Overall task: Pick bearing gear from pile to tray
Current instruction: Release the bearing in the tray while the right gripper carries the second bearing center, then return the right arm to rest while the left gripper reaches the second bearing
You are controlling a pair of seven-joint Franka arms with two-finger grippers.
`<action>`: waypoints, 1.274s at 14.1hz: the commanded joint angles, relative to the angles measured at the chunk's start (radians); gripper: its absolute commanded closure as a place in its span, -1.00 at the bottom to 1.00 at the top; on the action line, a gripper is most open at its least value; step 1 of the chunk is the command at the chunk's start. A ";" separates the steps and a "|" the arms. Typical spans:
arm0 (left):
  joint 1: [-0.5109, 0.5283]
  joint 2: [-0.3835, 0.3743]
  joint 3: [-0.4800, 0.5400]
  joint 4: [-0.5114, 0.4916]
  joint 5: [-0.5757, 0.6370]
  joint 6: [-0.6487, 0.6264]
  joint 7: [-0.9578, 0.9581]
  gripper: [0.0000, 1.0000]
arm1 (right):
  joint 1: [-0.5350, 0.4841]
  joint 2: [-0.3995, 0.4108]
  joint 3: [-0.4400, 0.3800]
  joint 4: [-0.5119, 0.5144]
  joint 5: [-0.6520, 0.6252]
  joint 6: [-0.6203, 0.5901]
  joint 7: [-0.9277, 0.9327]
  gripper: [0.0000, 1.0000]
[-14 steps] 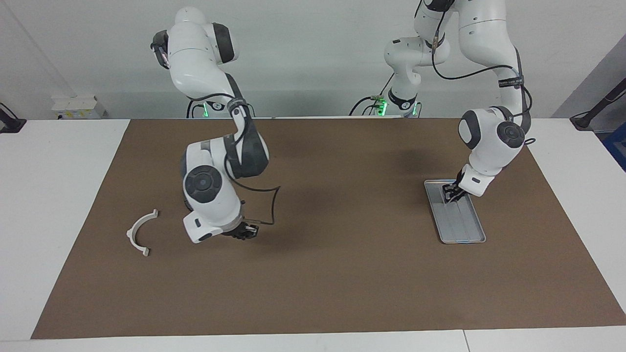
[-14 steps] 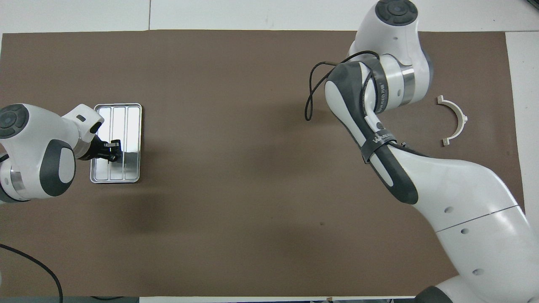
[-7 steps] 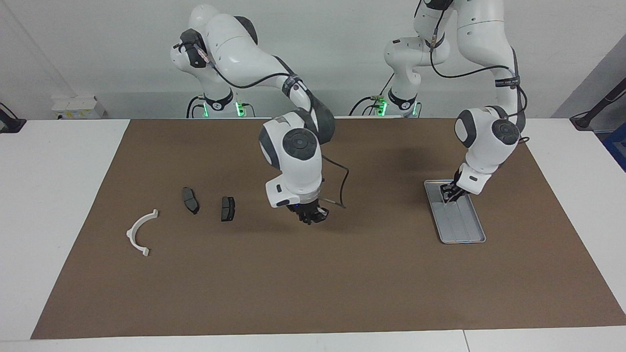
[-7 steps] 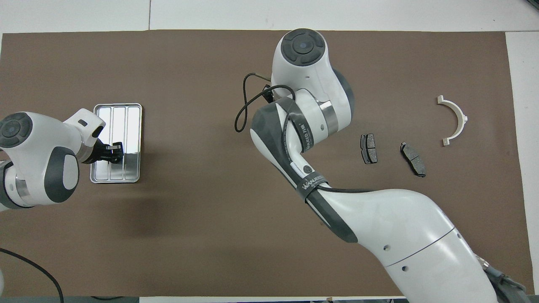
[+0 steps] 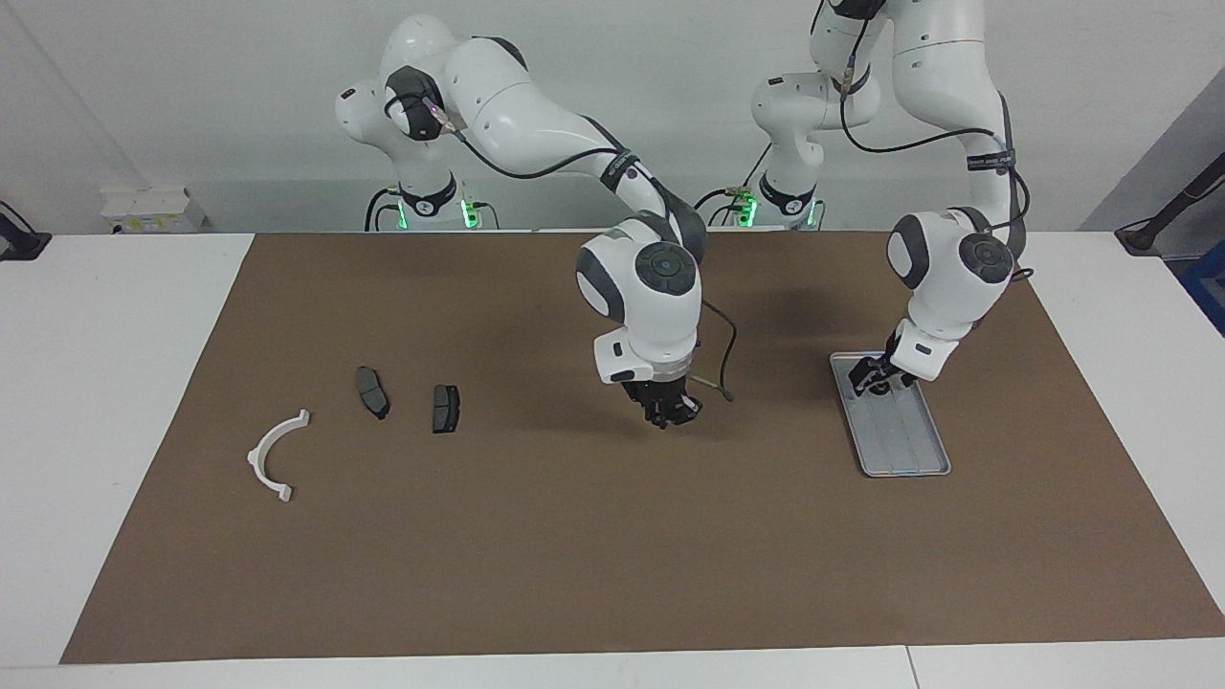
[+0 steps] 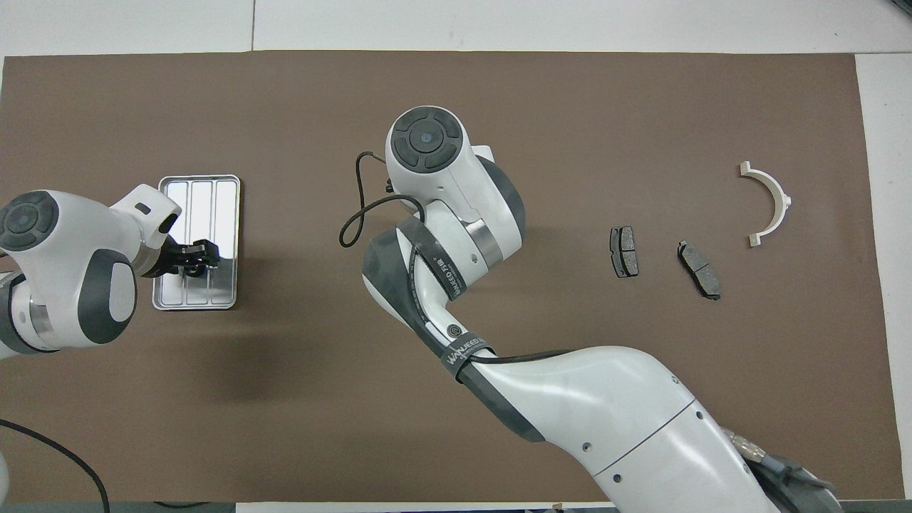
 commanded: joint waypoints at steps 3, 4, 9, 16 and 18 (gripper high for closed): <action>-0.011 -0.015 0.006 0.062 -0.031 -0.013 -0.011 -1.00 | 0.024 0.041 -0.009 0.012 0.010 0.043 0.044 1.00; -0.011 -0.015 0.006 0.073 -0.031 -0.016 -0.011 -1.00 | 0.024 0.046 -0.009 0.012 0.010 0.051 0.044 1.00; -0.013 -0.010 0.006 0.162 -0.055 -0.102 -0.019 -1.00 | 0.025 0.070 -0.009 0.012 0.007 0.077 0.044 1.00; -0.044 0.002 0.002 0.205 -0.057 -0.125 -0.098 -1.00 | 0.024 0.075 -0.009 0.012 0.007 0.077 0.047 -0.83; -0.057 0.002 0.002 0.205 -0.057 -0.125 -0.117 -1.00 | 0.015 0.063 -0.015 0.013 0.009 0.062 0.037 -1.00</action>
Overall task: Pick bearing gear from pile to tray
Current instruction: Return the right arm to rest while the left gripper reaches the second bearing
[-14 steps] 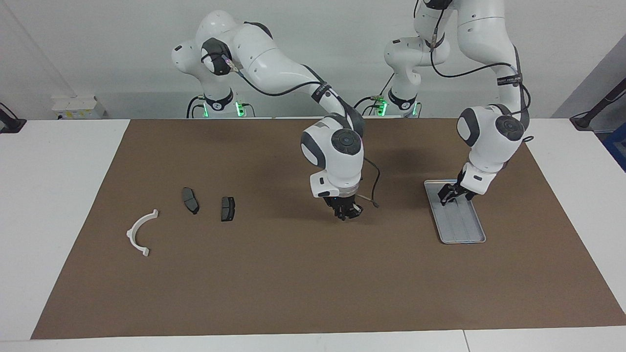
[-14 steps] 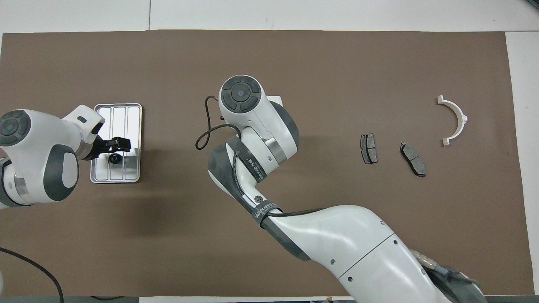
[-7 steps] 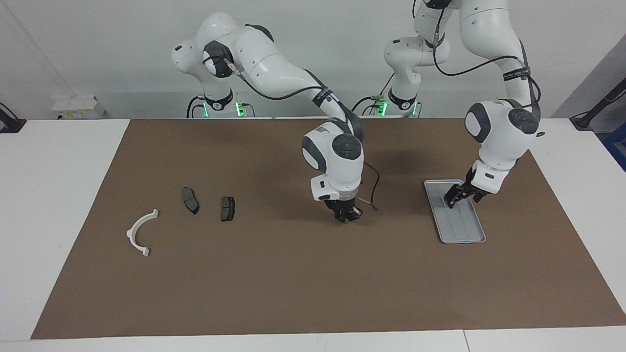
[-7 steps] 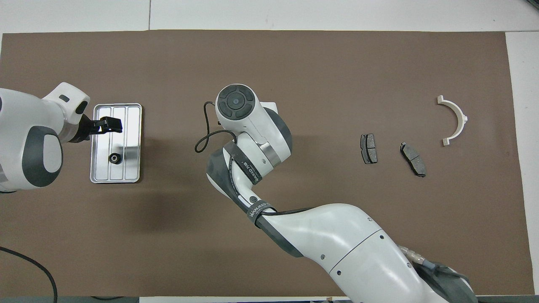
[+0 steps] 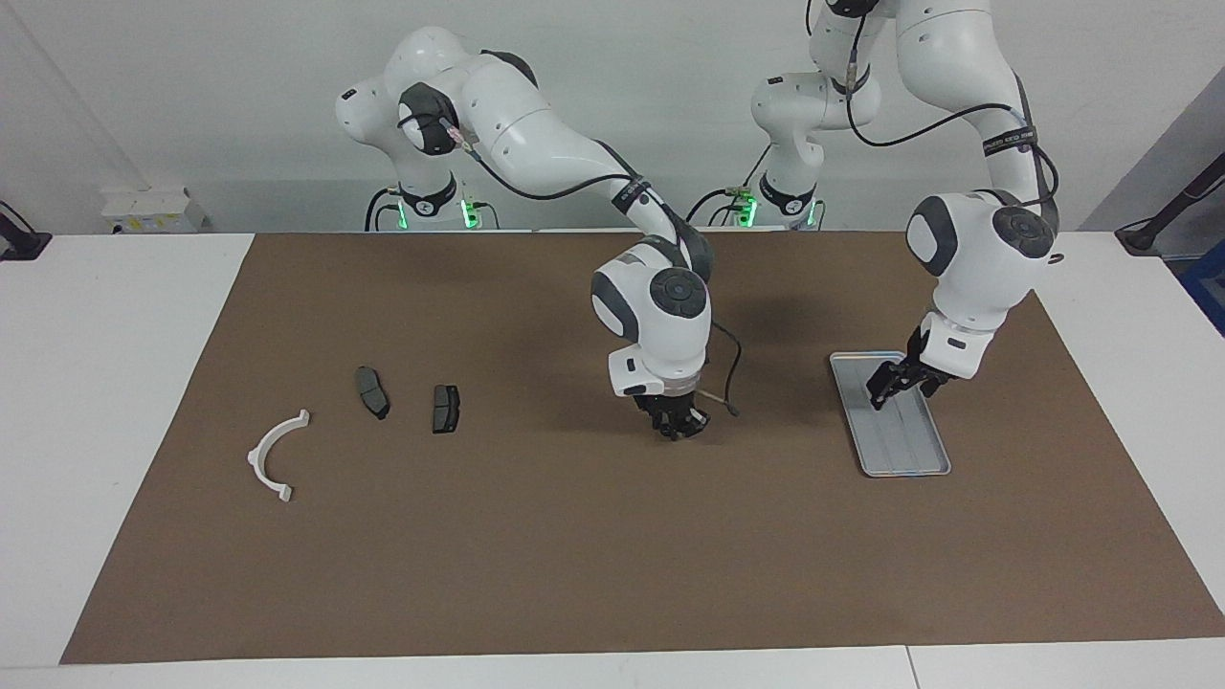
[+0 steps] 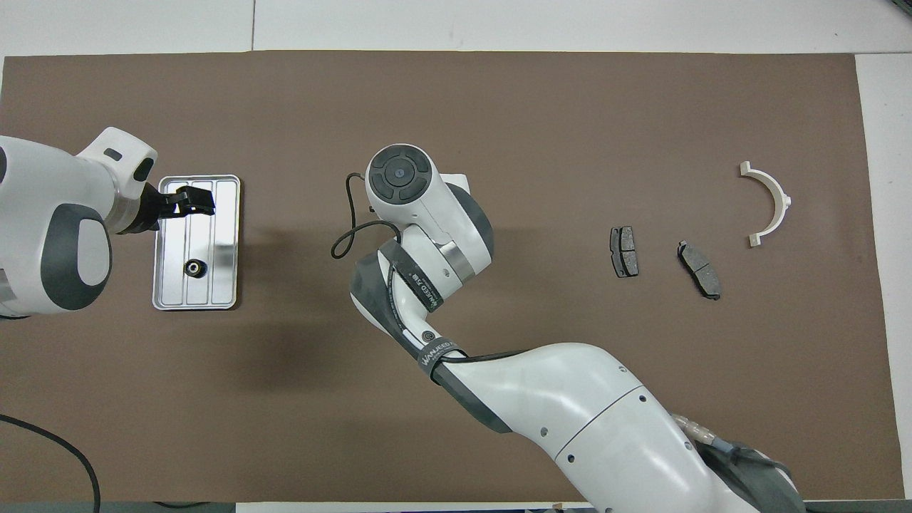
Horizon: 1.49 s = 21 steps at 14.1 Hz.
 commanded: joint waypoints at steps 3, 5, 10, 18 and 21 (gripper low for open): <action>-0.075 0.005 0.012 0.020 -0.014 -0.028 -0.130 -1.00 | -0.036 -0.047 -0.014 0.023 0.012 -0.054 -0.052 -1.00; -0.130 0.006 0.012 0.041 -0.013 -0.032 -0.241 -1.00 | -0.077 -0.103 -0.008 0.027 0.020 -0.115 -0.133 -1.00; -0.347 0.126 0.018 0.237 -0.004 -0.133 -0.573 -1.00 | -0.209 -0.274 -0.013 0.027 0.023 -0.287 -0.547 -1.00; -0.558 0.338 0.021 0.375 0.053 -0.088 -0.847 -1.00 | -0.456 -0.521 -0.049 -0.028 0.032 -0.474 -1.215 -1.00; -0.563 0.350 0.022 0.364 0.055 -0.085 -0.856 -0.83 | -0.515 -0.636 -0.049 -0.147 0.024 -0.471 -1.284 -1.00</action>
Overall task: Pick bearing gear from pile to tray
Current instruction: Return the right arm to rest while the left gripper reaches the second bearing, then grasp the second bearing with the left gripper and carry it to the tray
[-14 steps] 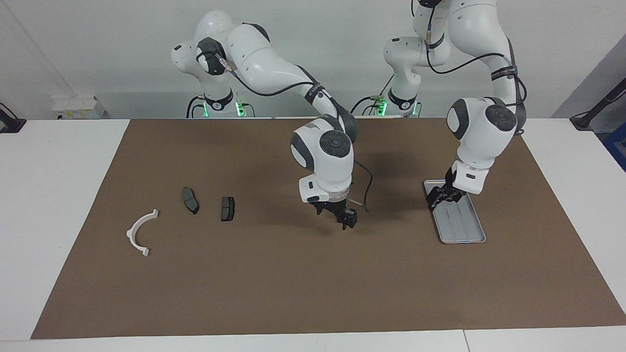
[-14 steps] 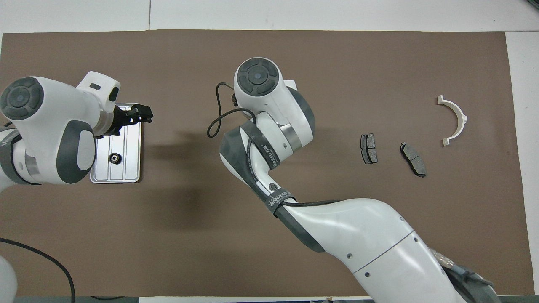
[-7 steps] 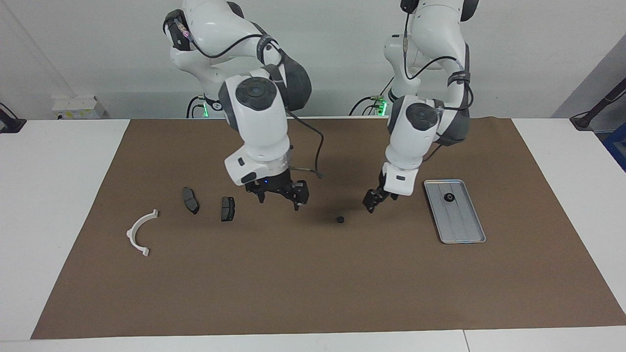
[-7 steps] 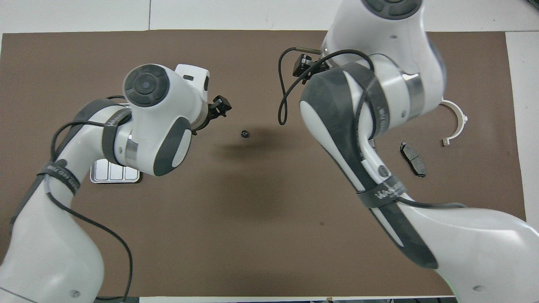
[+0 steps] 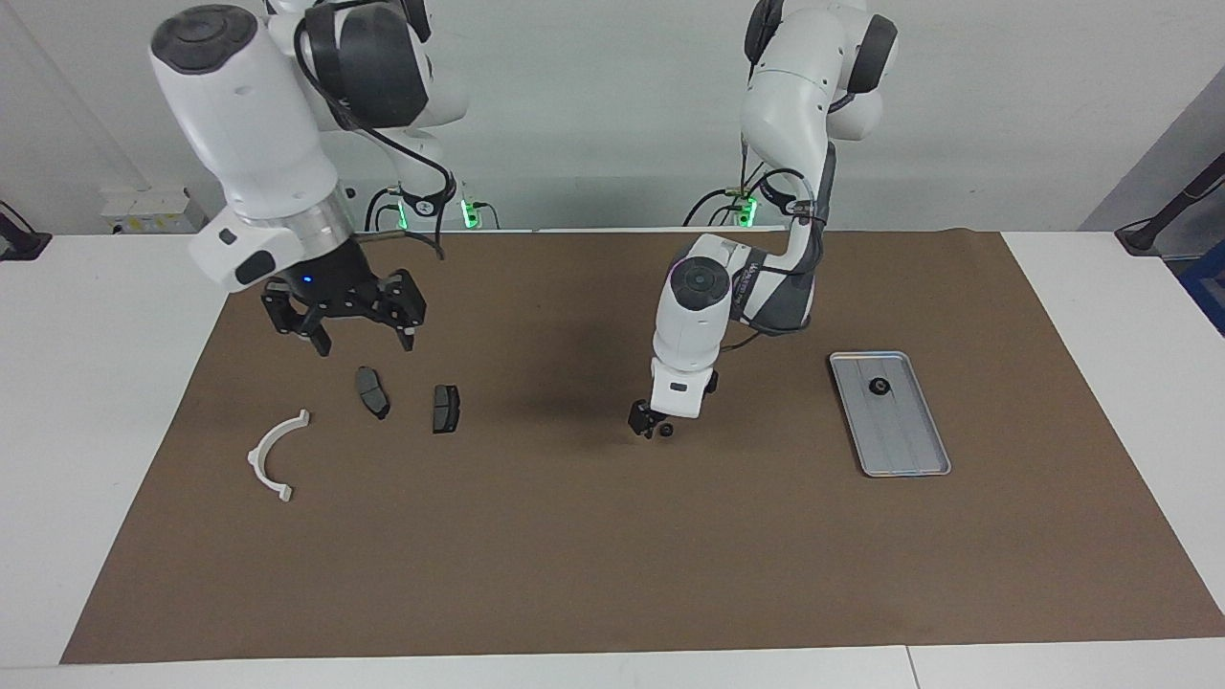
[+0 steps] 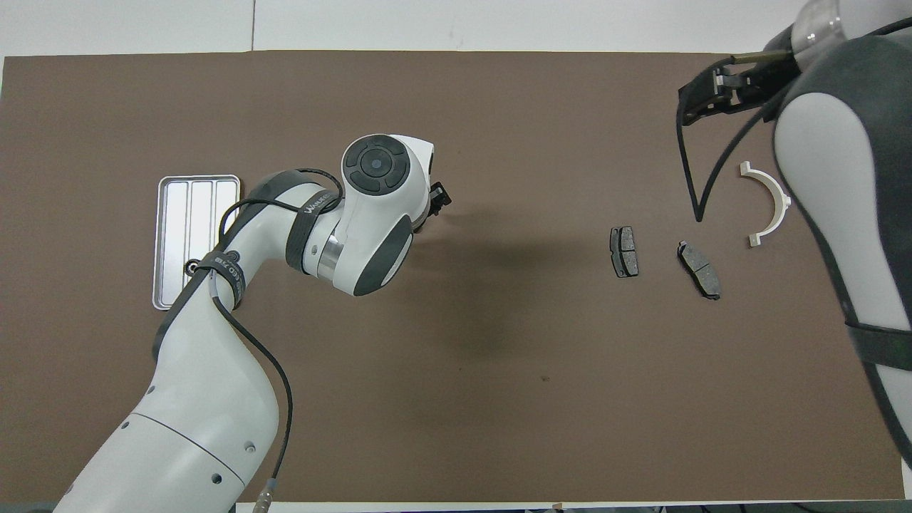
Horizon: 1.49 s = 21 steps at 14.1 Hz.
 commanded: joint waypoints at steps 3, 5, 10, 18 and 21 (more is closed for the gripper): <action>-0.017 -0.004 0.019 -0.027 0.021 0.030 -0.024 -0.56 | -0.053 -0.217 0.002 -0.285 0.011 0.028 -0.092 -1.00; -0.017 -0.004 0.019 -0.036 0.021 0.052 -0.030 -0.32 | -0.056 -0.275 0.002 -0.368 -0.001 0.034 -0.105 -1.00; -0.017 0.000 0.019 -0.042 0.021 0.070 -0.033 -0.26 | -0.062 -0.358 0.002 -0.478 -0.035 0.063 -0.107 -1.00; -0.019 0.013 0.019 -0.048 0.021 0.096 -0.047 0.33 | -0.087 -0.404 0.006 -0.518 -0.068 0.068 -0.107 -1.00; -0.019 0.013 0.022 -0.038 0.023 0.054 -0.047 1.00 | -0.087 -0.422 0.008 -0.535 -0.068 0.071 -0.107 -1.00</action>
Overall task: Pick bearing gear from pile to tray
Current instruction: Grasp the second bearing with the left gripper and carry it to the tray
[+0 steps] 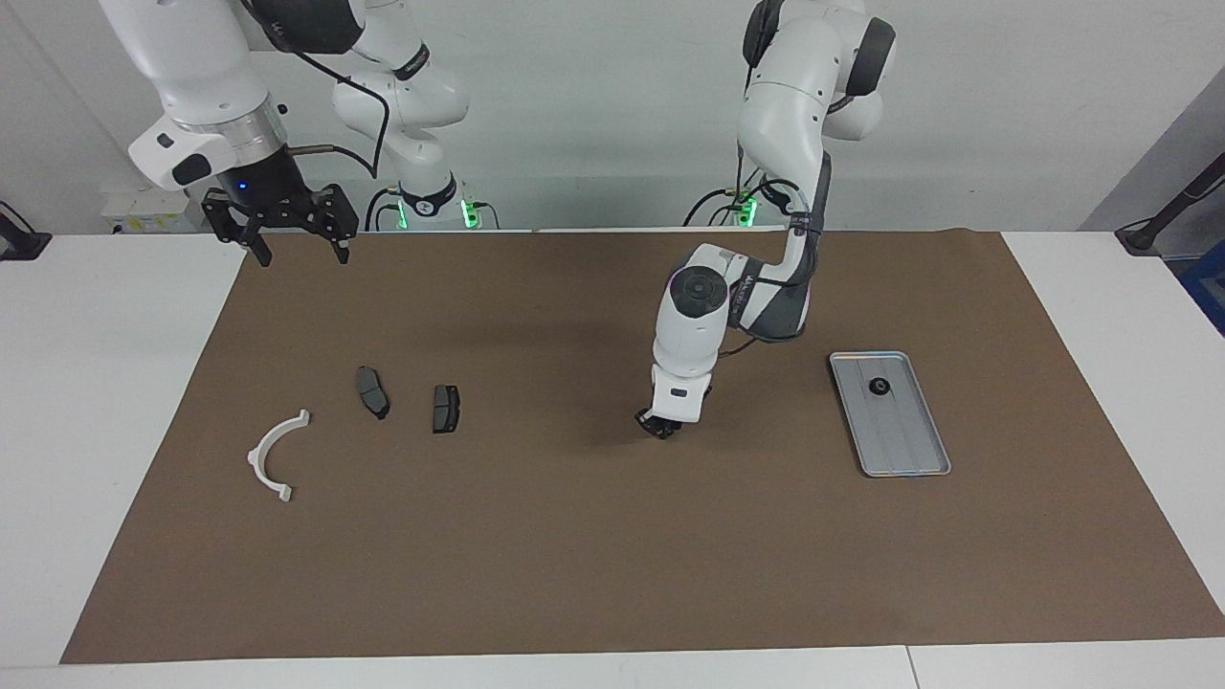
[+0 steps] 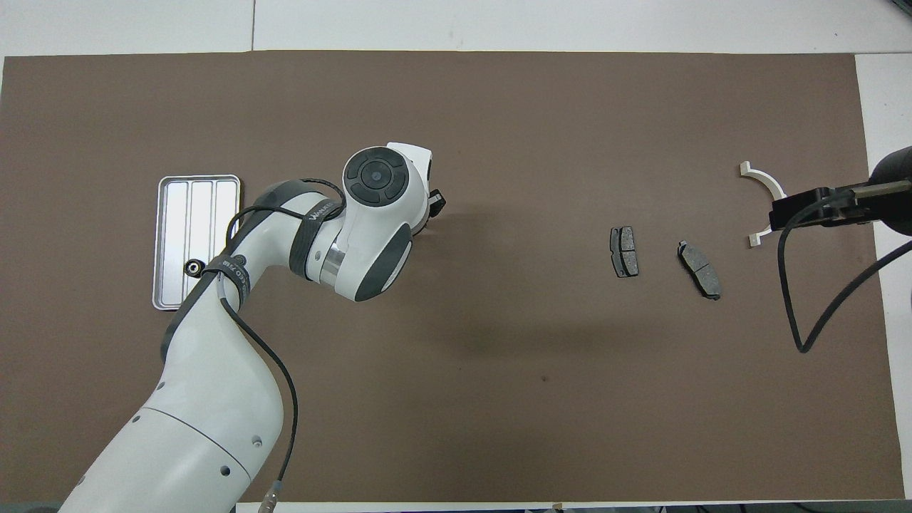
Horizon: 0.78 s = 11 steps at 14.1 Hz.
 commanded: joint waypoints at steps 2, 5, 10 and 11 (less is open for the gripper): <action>-0.015 0.001 0.032 0.018 0.047 -0.062 -0.022 1.00 | -0.024 -0.067 0.014 -0.095 -0.005 0.072 -0.027 -1.00; 0.045 -0.085 0.049 -0.002 0.051 -0.126 0.041 1.00 | -0.027 -0.079 0.014 -0.113 -0.003 0.138 -0.024 -1.00; 0.261 -0.226 0.047 -0.141 0.051 -0.191 0.457 1.00 | -0.027 -0.081 0.015 -0.100 -0.005 0.140 -0.018 -1.00; 0.312 -0.235 0.047 -0.164 0.051 -0.177 0.561 1.00 | -0.027 -0.079 0.015 -0.093 -0.003 0.140 -0.018 -1.00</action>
